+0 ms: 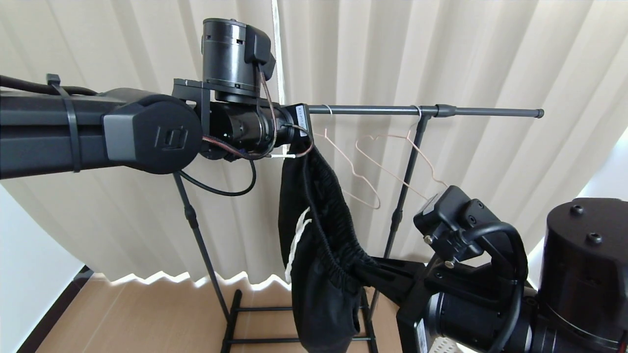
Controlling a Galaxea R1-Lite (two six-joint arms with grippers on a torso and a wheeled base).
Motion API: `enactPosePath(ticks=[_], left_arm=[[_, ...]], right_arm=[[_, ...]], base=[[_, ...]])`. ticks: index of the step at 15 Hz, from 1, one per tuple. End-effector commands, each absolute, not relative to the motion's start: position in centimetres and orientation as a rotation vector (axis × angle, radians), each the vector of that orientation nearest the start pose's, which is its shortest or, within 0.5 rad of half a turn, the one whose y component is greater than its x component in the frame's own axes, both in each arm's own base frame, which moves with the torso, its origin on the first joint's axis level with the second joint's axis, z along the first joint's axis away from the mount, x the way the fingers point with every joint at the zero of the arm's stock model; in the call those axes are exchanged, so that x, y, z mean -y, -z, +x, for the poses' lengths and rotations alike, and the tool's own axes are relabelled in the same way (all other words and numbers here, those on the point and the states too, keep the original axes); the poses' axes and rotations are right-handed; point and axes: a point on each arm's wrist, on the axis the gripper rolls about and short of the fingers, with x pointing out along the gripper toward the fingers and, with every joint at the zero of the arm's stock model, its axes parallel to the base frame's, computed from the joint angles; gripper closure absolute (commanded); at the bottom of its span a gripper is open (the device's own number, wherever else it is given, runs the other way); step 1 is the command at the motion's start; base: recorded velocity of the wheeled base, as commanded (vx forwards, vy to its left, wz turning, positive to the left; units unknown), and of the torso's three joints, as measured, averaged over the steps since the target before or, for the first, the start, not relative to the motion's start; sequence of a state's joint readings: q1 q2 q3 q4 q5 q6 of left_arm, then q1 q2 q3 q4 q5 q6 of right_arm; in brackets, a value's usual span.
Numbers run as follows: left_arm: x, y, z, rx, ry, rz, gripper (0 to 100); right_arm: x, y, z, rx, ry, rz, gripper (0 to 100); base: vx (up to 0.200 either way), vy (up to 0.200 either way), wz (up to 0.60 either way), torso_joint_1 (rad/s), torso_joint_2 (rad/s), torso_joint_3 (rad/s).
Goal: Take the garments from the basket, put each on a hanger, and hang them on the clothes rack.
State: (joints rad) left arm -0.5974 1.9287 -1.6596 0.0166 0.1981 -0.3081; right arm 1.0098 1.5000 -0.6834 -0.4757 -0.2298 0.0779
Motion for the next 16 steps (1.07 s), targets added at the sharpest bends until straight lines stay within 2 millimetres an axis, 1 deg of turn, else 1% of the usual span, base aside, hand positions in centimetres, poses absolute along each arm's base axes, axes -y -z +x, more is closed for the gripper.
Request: enactPosePath(ticks=[1, 3, 4, 5, 6, 7, 8, 9, 10, 11, 12, 14, 15, 16], left_arm=[[20.5, -28.3, 31.3, -0.366, 0.292, -0.161, 100], [18.7, -27.9, 29.3, -0.452, 0.232, -0.109, 100], [17.3, -28.0, 28.0, -0.478, 0.216, -0.094, 100], [16.1, -28.0, 26.8, -0.492, 0.207, -0.081, 100], [15.0, -27.4, 25.7, -0.513, 0.2, -0.063, 100], [14.3, -26.8, 24.4, -0.534, 0.202, -0.049, 100], [13.8, -26.0, 23.5, -0.558, 0.201, -0.038, 100], [13.5, -24.7, 22.5, -0.598, 0.2, -0.02, 100], [13.5, -24.7, 22.5, -0.598, 0.2, -0.02, 100], [14.1, -22.7, 20.2, -0.666, 0.254, 0.016, 100], [14.9, -21.6, 19.2, -0.703, 0.285, 0.026, 100], [17.4, -20.5, 17.3, -0.743, 0.379, -0.01, 100], [19.2, -19.8, 16.2, -0.775, 0.427, -0.034, 100], [20.7, -19.1, 15.7, -0.802, 0.449, -0.053, 100]], right_arm=[[-20.2, -18.9, 15.1, -0.303, -0.653, -0.146, 100], [-19.0, -19.2, 16.4, -0.274, -0.537, -0.198, 100], [-18.9, -19.8, 17.2, -0.251, -0.51, -0.22, 100], [-19.6, -20.4, 18.5, -0.239, -0.483, -0.231, 100], [-20.3, -21.3, 20.1, -0.241, -0.422, -0.24, 100], [-20.5, -21.9, 21.9, -0.262, -0.372, -0.249, 100], [-20.8, -22.3, 23.6, -0.283, -0.34, -0.253, 100], [-21.3, -22.4, 25.9, -0.294, -0.3, -0.248, 100], [-21.3, -22.4, 25.9, -0.294, -0.3, -0.248, 100], [-23.1, -22.2, 29.6, -0.281, -0.267, -0.217, 100], [-24.1, -21.7, 30.9, -0.281, -0.255, -0.192, 100], [-25.6, -21.2, 32.6, -0.258, -0.236, -0.137, 100], [-26.2, -21.2, 33.3, -0.226, -0.238, -0.107, 100], [-26.5, -21.4, 33.6, -0.2, -0.241, -0.089, 100]], base=[[0.0, 0.0, 0.0, 0.0, 0.0, 0.0], [0.0, 0.0, 0.0, 0.0, 0.0, 0.0], [0.0, 0.0, 0.0, 0.0, 0.0, 0.0], [0.0, 0.0, 0.0, 0.0, 0.0, 0.0], [0.0, 0.0, 0.0, 0.0, 0.0, 0.0], [0.0, 0.0, 0.0, 0.0, 0.0, 0.0], [0.0, 0.0, 0.0, 0.0, 0.0, 0.0], [0.0, 0.0, 0.0, 0.0, 0.0, 0.0], [0.0, 0.0, 0.0, 0.0, 0.0, 0.0], [0.0, 0.0, 0.0, 0.0, 0.0, 0.0], [0.0, 0.0, 0.0, 0.0, 0.0, 0.0], [0.0, 0.0, 0.0, 0.0, 0.0, 0.0], [0.0, 0.0, 0.0, 0.0, 0.0, 0.0], [0.0, 0.0, 0.0, 0.0, 0.0, 0.0]])
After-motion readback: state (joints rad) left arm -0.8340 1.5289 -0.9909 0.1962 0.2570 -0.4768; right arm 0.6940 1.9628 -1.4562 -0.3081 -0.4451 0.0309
